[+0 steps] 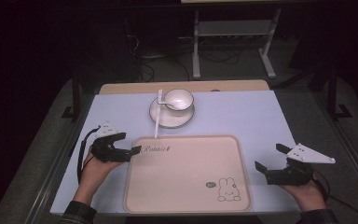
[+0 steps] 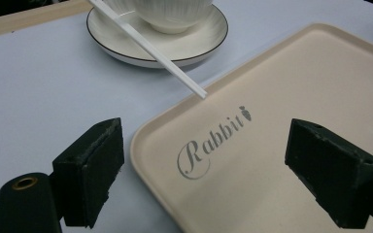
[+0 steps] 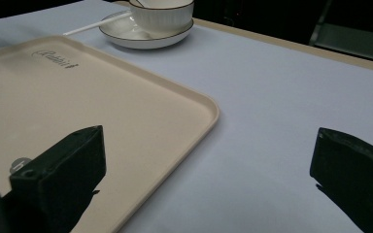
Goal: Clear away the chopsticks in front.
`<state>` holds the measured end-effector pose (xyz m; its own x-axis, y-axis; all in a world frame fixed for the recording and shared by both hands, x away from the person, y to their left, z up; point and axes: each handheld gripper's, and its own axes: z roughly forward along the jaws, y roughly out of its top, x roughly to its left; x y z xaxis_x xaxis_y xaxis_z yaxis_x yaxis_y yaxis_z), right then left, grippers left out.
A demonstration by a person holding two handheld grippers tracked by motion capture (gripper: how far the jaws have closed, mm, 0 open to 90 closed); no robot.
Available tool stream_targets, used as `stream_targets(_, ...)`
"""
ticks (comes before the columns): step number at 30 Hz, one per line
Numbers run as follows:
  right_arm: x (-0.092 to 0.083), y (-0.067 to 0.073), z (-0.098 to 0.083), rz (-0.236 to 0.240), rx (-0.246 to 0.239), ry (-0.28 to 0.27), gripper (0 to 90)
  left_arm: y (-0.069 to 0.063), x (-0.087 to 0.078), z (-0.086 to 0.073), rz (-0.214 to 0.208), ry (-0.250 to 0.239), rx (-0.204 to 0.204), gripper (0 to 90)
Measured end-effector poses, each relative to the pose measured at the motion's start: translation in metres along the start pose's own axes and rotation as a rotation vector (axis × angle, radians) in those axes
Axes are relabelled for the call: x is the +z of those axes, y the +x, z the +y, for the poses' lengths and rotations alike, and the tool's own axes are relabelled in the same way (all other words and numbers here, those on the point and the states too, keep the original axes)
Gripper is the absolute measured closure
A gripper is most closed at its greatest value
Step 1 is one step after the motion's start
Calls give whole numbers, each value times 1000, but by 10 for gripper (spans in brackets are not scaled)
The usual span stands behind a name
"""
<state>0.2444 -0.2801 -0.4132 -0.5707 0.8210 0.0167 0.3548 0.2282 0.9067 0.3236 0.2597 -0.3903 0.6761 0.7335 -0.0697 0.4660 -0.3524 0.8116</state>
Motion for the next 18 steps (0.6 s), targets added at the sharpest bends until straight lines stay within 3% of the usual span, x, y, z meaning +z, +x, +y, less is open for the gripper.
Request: stream_targets(18,0,1,-1,-2,0,2,0,13,35,33,7,50,-5,136)
